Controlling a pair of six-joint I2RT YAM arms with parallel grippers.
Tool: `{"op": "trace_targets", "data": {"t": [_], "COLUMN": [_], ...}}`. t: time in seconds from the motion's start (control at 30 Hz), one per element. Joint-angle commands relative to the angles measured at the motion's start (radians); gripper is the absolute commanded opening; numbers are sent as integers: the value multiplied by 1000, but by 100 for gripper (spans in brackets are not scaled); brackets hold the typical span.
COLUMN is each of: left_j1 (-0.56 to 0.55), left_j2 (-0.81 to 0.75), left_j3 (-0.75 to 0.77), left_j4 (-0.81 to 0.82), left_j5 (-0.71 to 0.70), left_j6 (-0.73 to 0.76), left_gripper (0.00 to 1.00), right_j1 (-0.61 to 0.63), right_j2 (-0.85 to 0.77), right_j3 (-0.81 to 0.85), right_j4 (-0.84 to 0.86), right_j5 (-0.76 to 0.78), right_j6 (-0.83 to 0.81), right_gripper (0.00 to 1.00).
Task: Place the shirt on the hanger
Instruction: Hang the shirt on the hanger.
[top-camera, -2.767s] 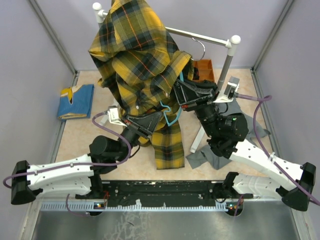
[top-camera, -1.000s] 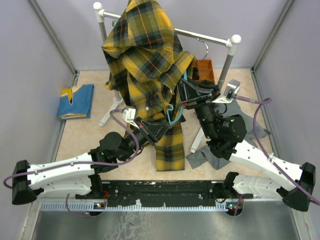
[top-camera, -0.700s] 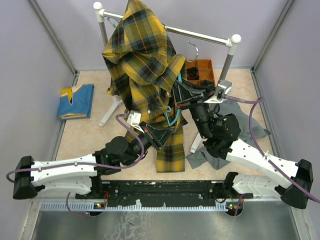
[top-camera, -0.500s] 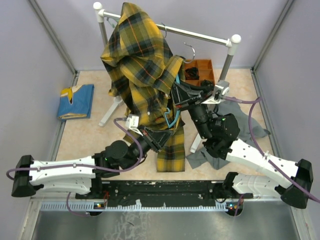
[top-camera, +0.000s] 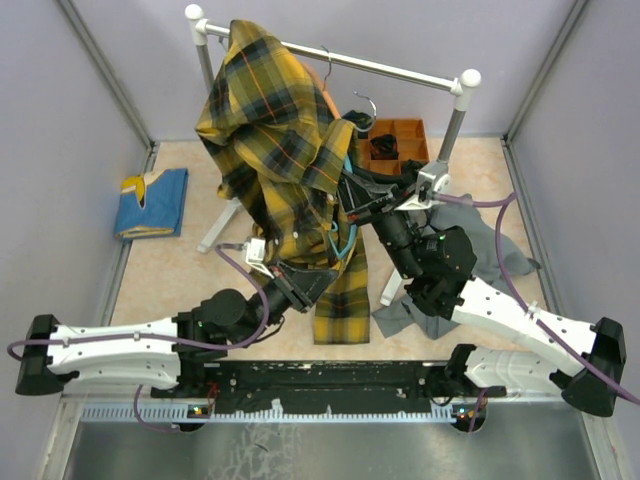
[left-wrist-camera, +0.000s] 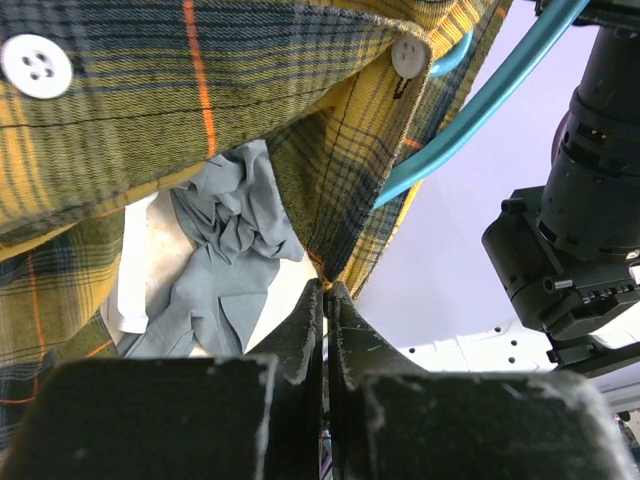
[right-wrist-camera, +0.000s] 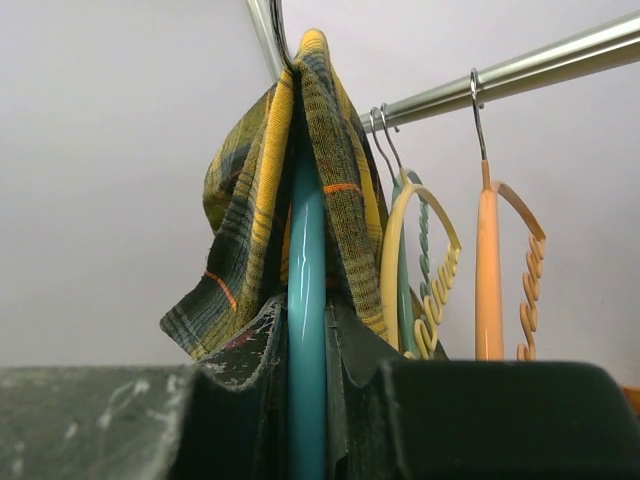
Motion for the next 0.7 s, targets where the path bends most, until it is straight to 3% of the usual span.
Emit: {"op": "trace_targets", "data": {"t": [0.0,0.27,0.67], "left_j1": [-46,-113,-179], "left_j2": [89,232,152], "left_j3": [32,187,277], "left_j4": [-135,-112,-197], "left_j5": [102,113,27], "left_j6": [12,89,144], "left_gripper": [0,0,0], "right_j1": [-15,-15,-15], "right_j2": [-27,-26,-193], "right_j3": [53,9,-93], "right_j4": [294,292,70], "right_j5": [31,8,-127], "right_j6": [-75,-70,-105], "right_gripper": [0,0,0]}}
